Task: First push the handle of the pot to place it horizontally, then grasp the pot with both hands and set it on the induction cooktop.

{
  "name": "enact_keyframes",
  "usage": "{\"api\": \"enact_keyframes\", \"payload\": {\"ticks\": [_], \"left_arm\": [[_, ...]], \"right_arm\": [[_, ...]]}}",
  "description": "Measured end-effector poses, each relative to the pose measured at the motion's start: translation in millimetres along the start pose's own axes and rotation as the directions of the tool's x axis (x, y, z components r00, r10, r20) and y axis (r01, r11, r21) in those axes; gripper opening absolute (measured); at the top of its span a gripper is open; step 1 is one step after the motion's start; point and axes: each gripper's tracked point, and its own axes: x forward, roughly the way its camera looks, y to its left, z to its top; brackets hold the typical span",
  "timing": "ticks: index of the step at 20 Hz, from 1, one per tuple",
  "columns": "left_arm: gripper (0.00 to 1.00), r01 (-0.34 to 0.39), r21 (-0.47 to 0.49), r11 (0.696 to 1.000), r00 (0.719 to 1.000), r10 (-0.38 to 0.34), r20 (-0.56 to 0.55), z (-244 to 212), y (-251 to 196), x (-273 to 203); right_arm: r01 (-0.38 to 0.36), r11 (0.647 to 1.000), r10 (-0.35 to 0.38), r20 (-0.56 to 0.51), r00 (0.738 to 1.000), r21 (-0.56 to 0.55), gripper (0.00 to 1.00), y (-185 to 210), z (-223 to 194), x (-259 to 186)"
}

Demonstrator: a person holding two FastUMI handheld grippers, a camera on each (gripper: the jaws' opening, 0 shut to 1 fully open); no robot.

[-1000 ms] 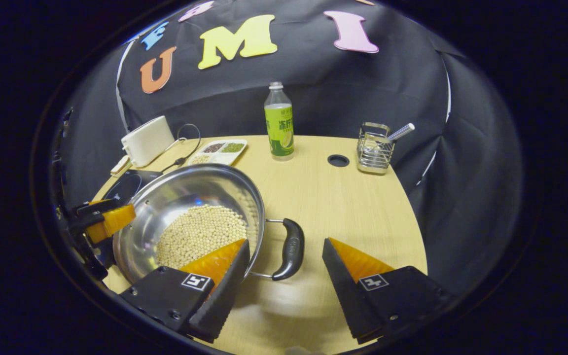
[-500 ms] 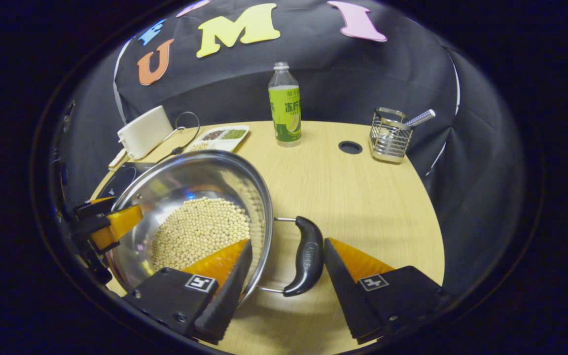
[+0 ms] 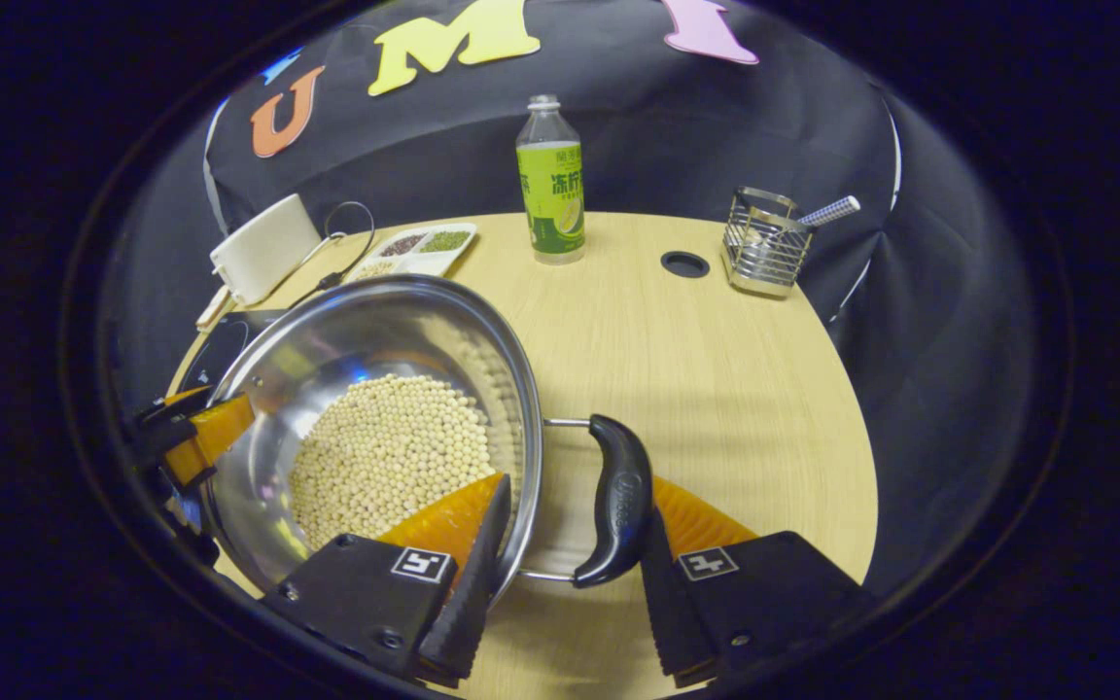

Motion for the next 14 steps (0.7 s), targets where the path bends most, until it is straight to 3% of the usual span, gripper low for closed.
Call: {"api": "enact_keyframes", "payload": {"ticks": [1, 2, 3, 4, 5, 6, 14], "left_arm": [[0.7, 0.002, 0.001, 1.0, 1.0, -0.002, 0.005, 0, 0, -2], [0.59, 0.005, 0.0, 1.0, 1.0, -0.005, 0.0, -1, -1, 0], [0.69, 0.006, -0.002, 1.0, 1.0, -0.006, 0.003, 0, -2, -1], [0.58, 0.01, 0.001, 1.0, 1.0, -0.01, 0.001, 0, -2, -3], [0.67, 0.013, 0.005, 1.0, 1.0, -0.013, 0.004, 0, -3, -4], [0.58, 0.016, 0.009, 1.0, 1.0, -0.016, 0.016, 2, -3, -7], [0.58, 0.022, -0.003, 1.0, 0.999, -0.022, 0.031, 13, 11, -23]], "right_arm": [[0.003, 1.0, -0.003, -0.002, 1.0, 0.015, 0.67, 0, -1, -1], [0.0, 1.0, 0.001, -0.012, 1.0, 0.028, 0.65, 0, -2, -2], [-0.001, 0.999, 0.001, -0.008, 1.0, 0.052, 0.63, -1, -2, -4], [0.0, 0.998, 0.001, -0.012, 1.0, 0.06, 0.62, -2, -3, -5], [0.0, 0.998, 0.001, -0.005, 1.0, 0.068, 0.6, -2, -2, -6], [0.001, 0.997, -0.001, -0.001, 1.0, 0.071, 0.6, -2, -3, -8], [0.006, 0.998, -0.009, 0.038, 0.999, 0.064, 0.6, 10, 6, -36]]}}
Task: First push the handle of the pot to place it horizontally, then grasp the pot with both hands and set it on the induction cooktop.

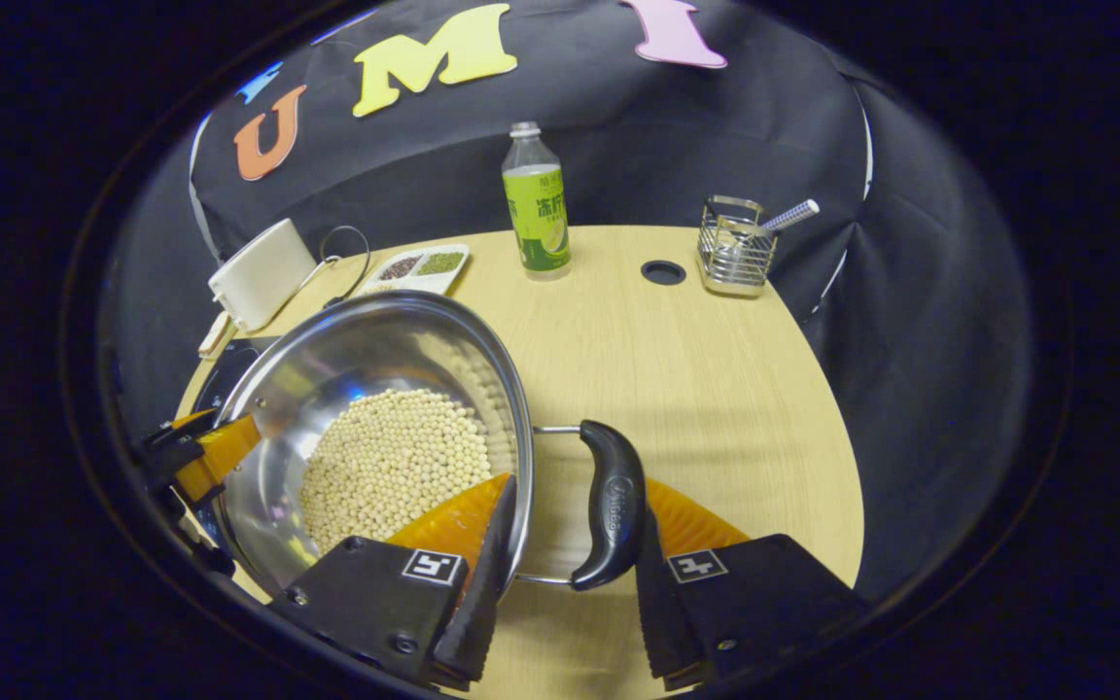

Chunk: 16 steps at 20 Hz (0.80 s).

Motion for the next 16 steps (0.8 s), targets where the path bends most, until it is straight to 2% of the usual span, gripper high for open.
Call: {"api": "enact_keyframes", "payload": {"ticks": [9, 16], "left_arm": [[0.58, -0.027, -0.018, 0.999, 0.999, 0.028, 0.044, 24, 57, -22], [0.58, -0.061, -0.032, 0.998, 0.996, 0.063, 0.057, 34, 115, -32]], "right_arm": [[-0.028, 1.0, 0.028, 0.052, 0.998, -0.012, 0.6, 57, 22, -23], [-0.066, 0.998, 0.067, 0.077, 0.995, -0.023, 0.6, 118, 34, -29]]}}
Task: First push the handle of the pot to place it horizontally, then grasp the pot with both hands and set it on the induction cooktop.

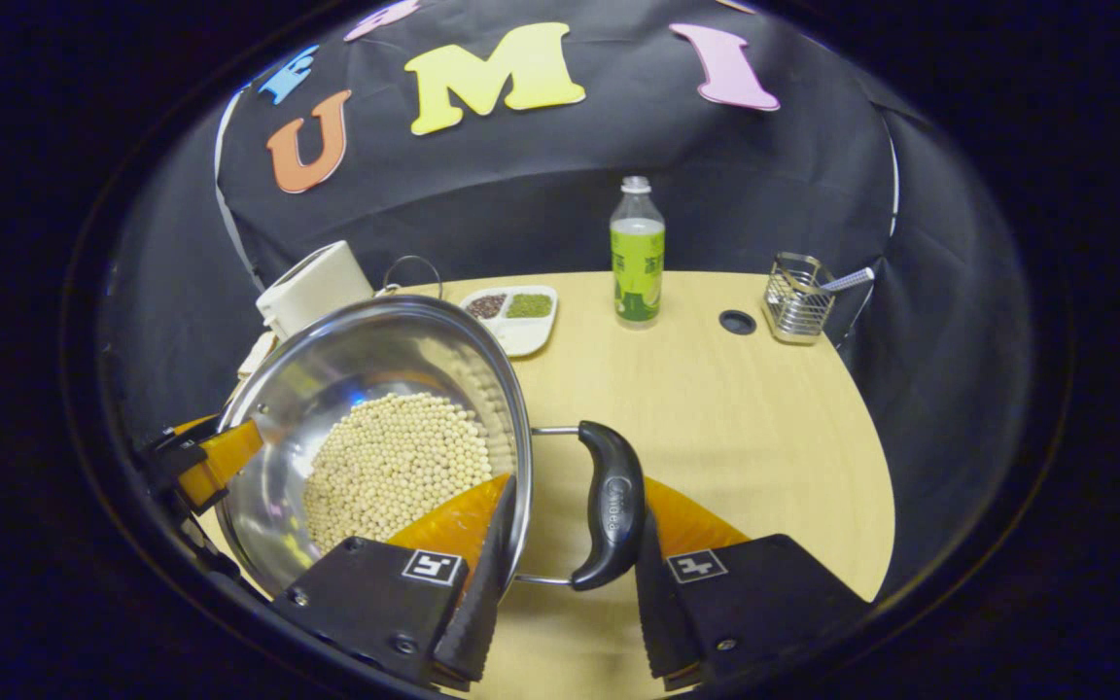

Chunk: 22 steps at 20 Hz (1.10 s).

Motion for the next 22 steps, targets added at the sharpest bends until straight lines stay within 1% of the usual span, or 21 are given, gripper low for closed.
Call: {"api": "enact_keyframes", "payload": {"ticks": [3, 4, 5, 6, 7, 8, 9, 11, 12, 13, 14, 16, 17, 18, 20, 21, 22], "left_arm": [[0.58, -0.014, -0.013, 1.0, 1.0, 0.014, -0.005, 1, 25, 1], [0.58, -0.02, -0.016, 1.0, 1.0, 0.02, -0.006, 3, 30, 0], [0.58, -0.027, -0.015, 1.0, 1.0, 0.027, -0.007, 4, 38, 0], [0.58, -0.033, -0.014, 0.999, 0.999, 0.033, -0.008, 1, 50, 2], [0.58, -0.04, -0.014, 0.999, 0.999, 0.04, -0.006, 1, 59, 3], [0.58, -0.045, -0.016, 0.999, 0.999, 0.045, -0.009, 1, 66, 3], [0.58, -0.048, -0.019, 0.999, 0.999, 0.048, -0.011, 0, 72, 3], [0.58, -0.053, -0.027, 0.998, 0.998, 0.052, -0.017, -1, 81, 5], [0.58, -0.055, -0.028, 0.998, 0.998, 0.054, -0.021, -2, 86, 6], [0.58, -0.056, -0.028, 0.998, 0.998, 0.056, -0.022, -3, 89, 8], [0.58, -0.057, -0.03, 0.998, 0.998, 0.056, -0.023, -4, 93, 7], [0.58, -0.055, -0.027, 0.998, 0.998, 0.055, -0.024, -6, 99, 11], [0.58, -0.052, -0.026, 0.998, 0.998, 0.052, -0.027, -7, 100, 12], [0.58, -0.048, -0.027, 0.998, 0.998, 0.047, -0.03, -8, 101, 15], [0.58, -0.043, -0.021, 0.999, 0.998, 0.042, -0.039, -8, 105, 22], [0.58, -0.041, -0.017, 0.999, 0.998, 0.04, -0.043, -7, 106, 26], [0.58, -0.041, -0.013, 0.999, 0.998, 0.04, -0.046, -7, 110, 27]], "right_arm": [[-0.016, 1.0, 0.016, 0.008, 1.0, -0.008, 0.6, 27, 5, 4], [-0.021, 1.0, 0.022, 0.007, 1.0, -0.011, 0.63, 36, 4, 5], [-0.029, 0.999, 0.029, 0.003, 1.0, -0.016, 0.6, 45, 4, 6], [-0.035, 0.999, 0.035, 0.003, 0.999, -0.014, 0.6, 52, 5, 9], [-0.041, 0.999, 0.041, -0.001, 0.999, -0.015, 0.63, 61, 4, 11], [-0.047, 0.999, 0.047, -0.001, 0.999, -0.016, 0.6, 68, 5, 12], [-0.051, 0.999, 0.051, -0.001, 0.999, -0.018, 0.6, 75, 5, 13], [-0.058, 0.998, 0.058, 0.0, 0.998, -0.018, 0.6, 86, 5, 17], [-0.06, 0.998, 0.06, -0.004, 0.998, -0.021, 0.63, 91, 4, 18], [-0.061, 0.998, 0.061, -0.009, 0.998, -0.017, 0.6, 94, 2, 19], [-0.063, 0.998, 0.063, -0.013, 0.998, -0.011, 0.62, 98, 0, 21], [-0.06, 0.998, 0.06, -0.018, 0.998, -0.008, 0.6, 103, -2, 23], [-0.057, 0.998, 0.057, -0.019, 0.998, -0.005, 0.63, 106, -3, 24], [-0.054, 0.999, 0.054, -0.023, 0.998, 0.003, 0.6, 108, -4, 25], [-0.049, 0.999, 0.05, -0.028, 0.998, 0.02, 0.6, 114, -7, 27], [-0.045, 0.999, 0.046, -0.027, 0.999, 0.026, 0.63, 117, -7, 28], [-0.045, 0.999, 0.046, -0.026, 0.999, 0.03, 0.6, 122, -7, 30]]}}
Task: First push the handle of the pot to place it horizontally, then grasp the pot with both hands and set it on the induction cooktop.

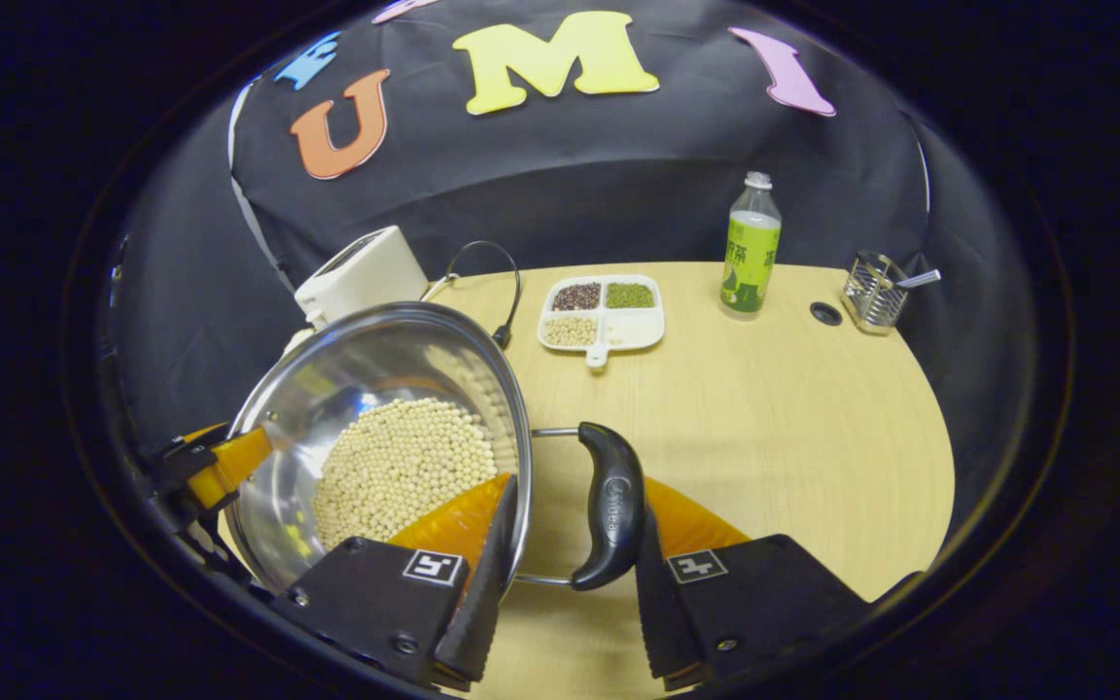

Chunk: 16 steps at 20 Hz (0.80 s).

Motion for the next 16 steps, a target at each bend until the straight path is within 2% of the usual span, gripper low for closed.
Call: {"api": "enact_keyframes", "payload": {"ticks": [1, 2, 10, 16], "left_arm": [[0.58, 0.001, 0.004, 1.0, 1.0, -0.001, -0.005, 0, 4, 3], [0.58, 0.001, 0.008, 1.0, 1.0, -0.001, -0.007, 0, 11, 4], [0.58, 0.003, 0.079, 0.997, 1.0, -0.002, -0.018, 10, 44, 22], [0.58, 0.005, 0.086, 0.996, 1.0, -0.002, -0.025, 10, 54, 35]], "right_arm": [[0.0, 1.0, 0.0, 0.001, 1.0, 0.007, 0.63, 5, 0, 1], [-0.003, 1.0, 0.003, -0.001, 1.0, 0.015, 0.6, 9, -1, 3], [0.0, 0.996, 0.003, -0.03, 1.0, 0.094, 0.6, 45, -10, 14], [0.01, 0.994, -0.007, -0.029, 1.0, 0.112, 0.6, 58, -9, 20]]}}
